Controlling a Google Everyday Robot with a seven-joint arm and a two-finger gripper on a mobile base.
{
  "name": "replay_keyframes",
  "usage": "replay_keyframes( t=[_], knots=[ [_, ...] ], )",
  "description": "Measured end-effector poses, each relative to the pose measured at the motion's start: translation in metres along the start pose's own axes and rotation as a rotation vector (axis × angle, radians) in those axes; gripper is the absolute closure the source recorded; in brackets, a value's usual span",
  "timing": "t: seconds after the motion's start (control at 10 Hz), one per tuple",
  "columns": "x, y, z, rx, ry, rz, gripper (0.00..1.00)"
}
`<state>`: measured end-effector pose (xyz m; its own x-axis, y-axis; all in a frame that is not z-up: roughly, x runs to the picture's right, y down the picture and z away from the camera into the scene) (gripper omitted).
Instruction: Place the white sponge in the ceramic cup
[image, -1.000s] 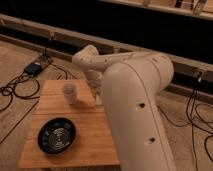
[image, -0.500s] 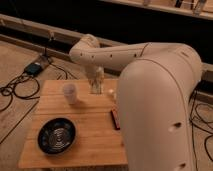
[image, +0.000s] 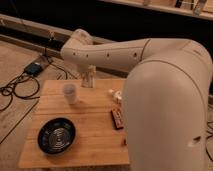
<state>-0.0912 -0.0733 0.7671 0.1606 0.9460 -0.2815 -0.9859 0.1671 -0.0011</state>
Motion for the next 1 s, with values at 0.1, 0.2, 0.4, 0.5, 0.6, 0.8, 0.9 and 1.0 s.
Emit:
replay_keyframes(
  t=[0.1,0.2,0.4,0.5,0.6,0.8,0.9,1.0],
  knots=[
    [-0.004,0.010,0.003,-0.013,-0.015,-0.011,1.00],
    [-0.006,0.017,0.007,-0.023,-0.020,-0.018,1.00],
    [-0.009,0.033,0.019,-0.046,-0.024,-0.035,1.00],
    [-0.012,0.041,0.025,-0.056,-0.026,-0.044,1.00],
    [-0.015,0.048,0.032,-0.066,-0.026,-0.053,1.00],
    [-0.024,0.061,0.040,-0.085,-0.032,-0.066,1.00],
    [-0.028,0.067,0.043,-0.095,-0.036,-0.072,1.00],
    [-0.032,0.074,0.046,-0.105,-0.038,-0.078,1.00]
  ],
)
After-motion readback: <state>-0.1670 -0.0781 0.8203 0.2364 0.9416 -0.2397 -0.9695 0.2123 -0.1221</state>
